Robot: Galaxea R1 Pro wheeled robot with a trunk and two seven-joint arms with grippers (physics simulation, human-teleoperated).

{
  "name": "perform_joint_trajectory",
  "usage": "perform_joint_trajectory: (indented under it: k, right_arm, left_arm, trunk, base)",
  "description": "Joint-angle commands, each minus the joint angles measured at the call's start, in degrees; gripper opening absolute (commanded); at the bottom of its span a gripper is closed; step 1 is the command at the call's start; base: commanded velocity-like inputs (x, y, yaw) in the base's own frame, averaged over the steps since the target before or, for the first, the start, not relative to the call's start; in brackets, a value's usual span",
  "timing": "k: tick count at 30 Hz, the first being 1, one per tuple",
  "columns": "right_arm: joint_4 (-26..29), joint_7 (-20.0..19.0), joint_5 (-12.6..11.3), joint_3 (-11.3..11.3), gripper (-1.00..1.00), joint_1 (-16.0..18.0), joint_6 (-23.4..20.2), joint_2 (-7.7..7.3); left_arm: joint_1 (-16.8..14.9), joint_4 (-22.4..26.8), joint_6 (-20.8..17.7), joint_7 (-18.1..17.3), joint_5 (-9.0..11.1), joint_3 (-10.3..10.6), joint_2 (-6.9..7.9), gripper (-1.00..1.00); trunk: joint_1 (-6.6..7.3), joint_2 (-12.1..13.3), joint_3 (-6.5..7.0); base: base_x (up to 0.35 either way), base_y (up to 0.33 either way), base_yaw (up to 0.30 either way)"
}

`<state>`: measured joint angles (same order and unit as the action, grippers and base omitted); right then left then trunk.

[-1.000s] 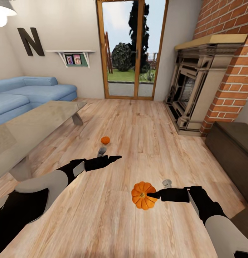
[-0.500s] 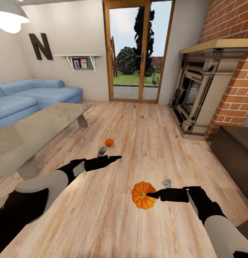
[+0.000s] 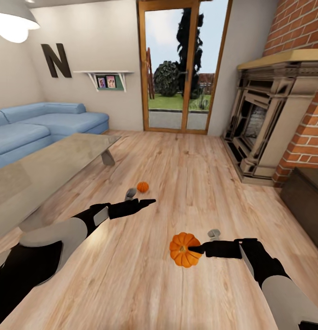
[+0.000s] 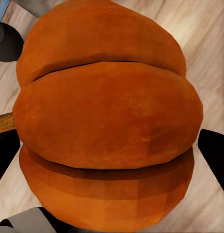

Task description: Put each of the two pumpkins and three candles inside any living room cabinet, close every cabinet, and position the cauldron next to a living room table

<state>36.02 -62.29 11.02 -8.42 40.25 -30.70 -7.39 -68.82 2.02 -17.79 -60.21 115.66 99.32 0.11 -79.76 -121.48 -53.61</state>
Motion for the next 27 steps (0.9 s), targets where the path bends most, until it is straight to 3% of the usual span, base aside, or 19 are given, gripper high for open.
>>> perform_joint_trajectory:
  k: [1, 12, 15, 18, 27]
  right_arm:
    - [0.0, 0.0, -0.1, 0.0, -1.0, 0.0, -0.1, 0.0]
    - [0.0, 0.1, -0.1, 0.1, -1.0, 0.0, -0.1, 0.06]
    - [-0.9, 1.0, 0.6, 1.2, -1.0, -0.1, 0.1, 0.39]
    - [-1.4, 1.0, 0.5, 0.6, -1.0, -0.1, 0.0, 0.12]
    - [-1.7, 0.2, 0.7, 0.4, -1.0, -0.1, 0.0, 0.1]
  left_arm:
    - [0.0, 0.0, 0.0, 0.0, 0.0, 0.0, -0.01, 1.0]
    - [0.0, 0.0, 0.0, 0.0, 0.0, 0.0, 0.05, 1.0]
    - [1.0, 0.0, 0.7, 0.1, -0.1, -0.1, 0.03, 1.0]
    - [1.8, 0.0, 0.7, -0.1, -0.1, -0.2, 0.06, 1.0]
    - [1.9, 0.0, 0.7, -0.2, -0.1, -0.2, 0.06, 1.0]
  trunk:
    - [0.0, 0.0, 0.0]
    - [0.0, 0.0, 0.0]
    - [0.0, 0.0, 0.0]
    - [0.0, 0.0, 0.0]
    - [0.0, 0.0, 0.0]
  base:
    - [0.329, 0.0, 0.0]
    - [0.329, 0.0, 0.0]
    - [0.0, 0.0, 0.0]
    - [0.059, 0.0, 0.0]
    - [0.304, 0.0, 0.0]
